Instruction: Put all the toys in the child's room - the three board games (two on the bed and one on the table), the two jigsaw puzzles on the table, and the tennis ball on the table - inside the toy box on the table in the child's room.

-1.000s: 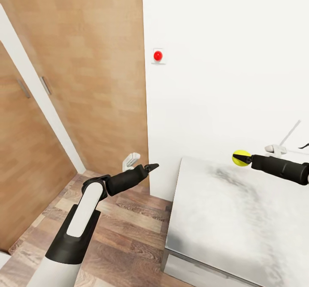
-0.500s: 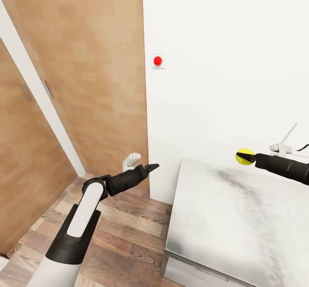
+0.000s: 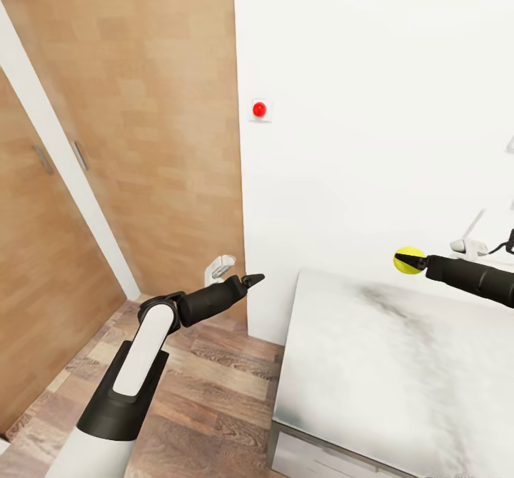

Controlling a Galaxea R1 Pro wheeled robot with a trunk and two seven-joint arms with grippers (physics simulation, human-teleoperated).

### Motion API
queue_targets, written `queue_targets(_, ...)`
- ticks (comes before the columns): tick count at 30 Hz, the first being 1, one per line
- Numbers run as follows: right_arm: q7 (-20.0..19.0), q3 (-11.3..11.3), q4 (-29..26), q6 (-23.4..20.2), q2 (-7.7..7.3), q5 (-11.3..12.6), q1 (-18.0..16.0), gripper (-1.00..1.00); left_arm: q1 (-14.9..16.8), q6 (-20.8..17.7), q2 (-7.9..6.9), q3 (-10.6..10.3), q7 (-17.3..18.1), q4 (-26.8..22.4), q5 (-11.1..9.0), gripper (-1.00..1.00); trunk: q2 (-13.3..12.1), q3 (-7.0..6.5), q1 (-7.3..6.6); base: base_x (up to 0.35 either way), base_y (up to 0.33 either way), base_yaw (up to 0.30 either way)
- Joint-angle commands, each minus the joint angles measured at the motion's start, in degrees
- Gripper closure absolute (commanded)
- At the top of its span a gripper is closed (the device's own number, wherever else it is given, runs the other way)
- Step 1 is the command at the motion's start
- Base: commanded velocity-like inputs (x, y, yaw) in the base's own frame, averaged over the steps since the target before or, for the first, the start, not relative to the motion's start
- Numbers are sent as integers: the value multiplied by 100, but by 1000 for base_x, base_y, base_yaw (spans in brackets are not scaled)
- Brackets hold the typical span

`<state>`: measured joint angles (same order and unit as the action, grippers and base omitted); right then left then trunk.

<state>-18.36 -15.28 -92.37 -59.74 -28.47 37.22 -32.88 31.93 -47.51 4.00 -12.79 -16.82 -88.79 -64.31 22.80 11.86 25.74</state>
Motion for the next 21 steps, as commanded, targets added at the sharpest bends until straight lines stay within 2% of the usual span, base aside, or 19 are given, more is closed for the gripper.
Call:
queue_targets(1,-47,-7,0,-26,0,-40,-8,100,3,-13,2,1,-58,-6,-32,-100,12,2,4,0,0,-107)
queue_targets(7,-46,-10,0,-26,0,-40,-8,100,-7,-8,4,-1,-52,-6,44,-100,12,-53,4,0,0,-106)
queue_targets(21,-45,-85,0,-26,-8,-40,-8,100,-66,70,4,-4,-49,-6,64,-100,12,-183,4,0,0,-91)
